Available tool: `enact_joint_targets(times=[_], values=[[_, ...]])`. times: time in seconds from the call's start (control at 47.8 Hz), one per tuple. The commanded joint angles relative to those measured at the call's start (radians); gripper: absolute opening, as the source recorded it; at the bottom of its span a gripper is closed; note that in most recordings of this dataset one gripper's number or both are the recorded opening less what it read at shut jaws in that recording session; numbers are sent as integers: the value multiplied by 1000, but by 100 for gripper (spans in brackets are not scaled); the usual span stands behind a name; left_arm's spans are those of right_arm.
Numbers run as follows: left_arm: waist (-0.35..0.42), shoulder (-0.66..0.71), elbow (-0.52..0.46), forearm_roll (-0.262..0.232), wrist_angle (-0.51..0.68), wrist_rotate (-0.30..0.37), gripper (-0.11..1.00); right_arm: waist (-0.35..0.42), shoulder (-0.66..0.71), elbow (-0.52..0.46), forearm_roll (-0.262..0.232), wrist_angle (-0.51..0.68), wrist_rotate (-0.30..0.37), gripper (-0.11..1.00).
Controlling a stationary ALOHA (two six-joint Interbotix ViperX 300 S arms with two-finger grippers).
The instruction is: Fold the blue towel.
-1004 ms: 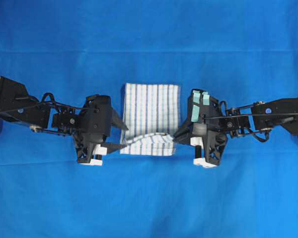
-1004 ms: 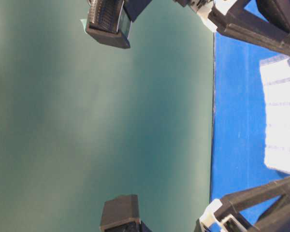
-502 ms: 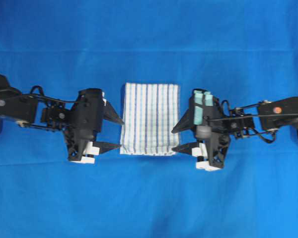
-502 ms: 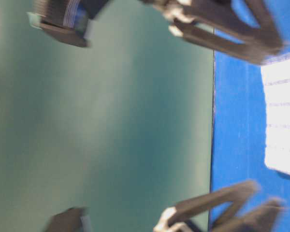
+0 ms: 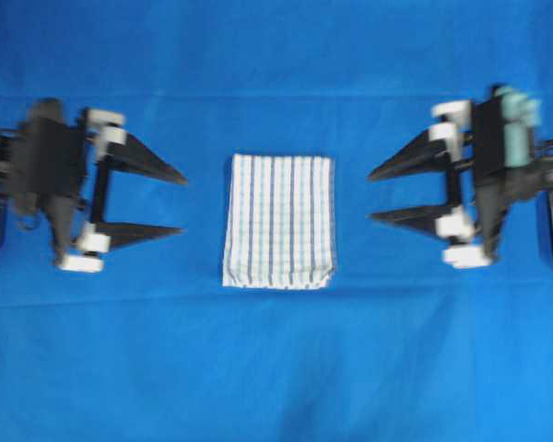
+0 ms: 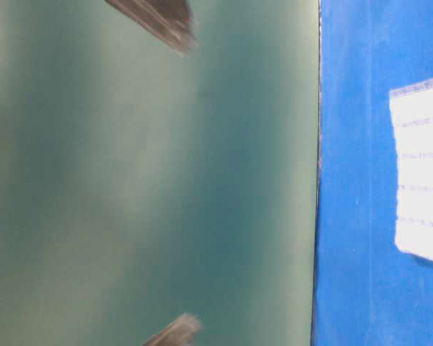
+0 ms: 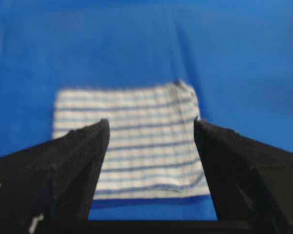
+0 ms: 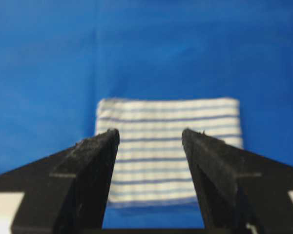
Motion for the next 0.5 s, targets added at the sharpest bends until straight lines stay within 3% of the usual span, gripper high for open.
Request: enact_joint_targets(times=[0.0, 0.251, 0.481], values=[[26, -97, 23, 2, 0, 2, 64, -21, -100, 14, -9, 20, -2, 59], [83, -377, 146, 2, 41, 8, 63, -46, -330, 92, -51, 112, -2, 59], [118, -588, 253, 2, 104, 5, 63, -66, -483, 212, -63, 121, 2, 59]])
